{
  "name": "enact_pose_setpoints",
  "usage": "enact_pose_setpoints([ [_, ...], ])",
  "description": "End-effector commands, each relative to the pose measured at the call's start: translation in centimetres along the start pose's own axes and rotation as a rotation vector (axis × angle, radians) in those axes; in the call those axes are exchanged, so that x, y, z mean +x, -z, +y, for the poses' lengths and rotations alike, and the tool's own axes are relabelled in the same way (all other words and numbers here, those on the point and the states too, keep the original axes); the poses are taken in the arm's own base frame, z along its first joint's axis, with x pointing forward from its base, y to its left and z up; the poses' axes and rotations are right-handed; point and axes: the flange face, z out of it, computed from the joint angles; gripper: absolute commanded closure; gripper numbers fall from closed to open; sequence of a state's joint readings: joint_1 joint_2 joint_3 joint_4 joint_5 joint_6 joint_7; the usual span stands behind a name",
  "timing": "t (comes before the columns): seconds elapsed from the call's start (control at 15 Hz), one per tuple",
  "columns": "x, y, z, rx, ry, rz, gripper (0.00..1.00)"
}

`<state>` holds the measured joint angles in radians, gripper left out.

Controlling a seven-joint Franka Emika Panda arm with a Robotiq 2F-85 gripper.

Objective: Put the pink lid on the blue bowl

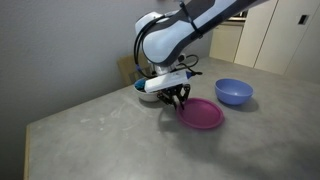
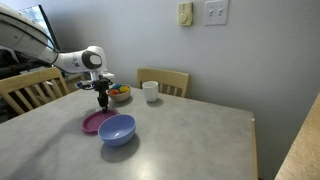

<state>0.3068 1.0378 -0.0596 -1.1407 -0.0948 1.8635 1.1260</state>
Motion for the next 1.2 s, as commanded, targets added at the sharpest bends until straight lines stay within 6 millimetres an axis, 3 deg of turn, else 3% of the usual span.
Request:
enact_pose_setpoints([
  [0.0,0.4,-0.9,-0.3,0.052,-0.075,0.011,1.0],
  [0.53,-0.7,0.3,-0.2,0.033,-0.007,0.006,0.97],
  [0.8,-2.5,1.6,-0.1,0.05,0.218,0.015,0.97],
  [1.13,-4.6,2.7,1.5,0.006,0.478,-0.042,0.97],
])
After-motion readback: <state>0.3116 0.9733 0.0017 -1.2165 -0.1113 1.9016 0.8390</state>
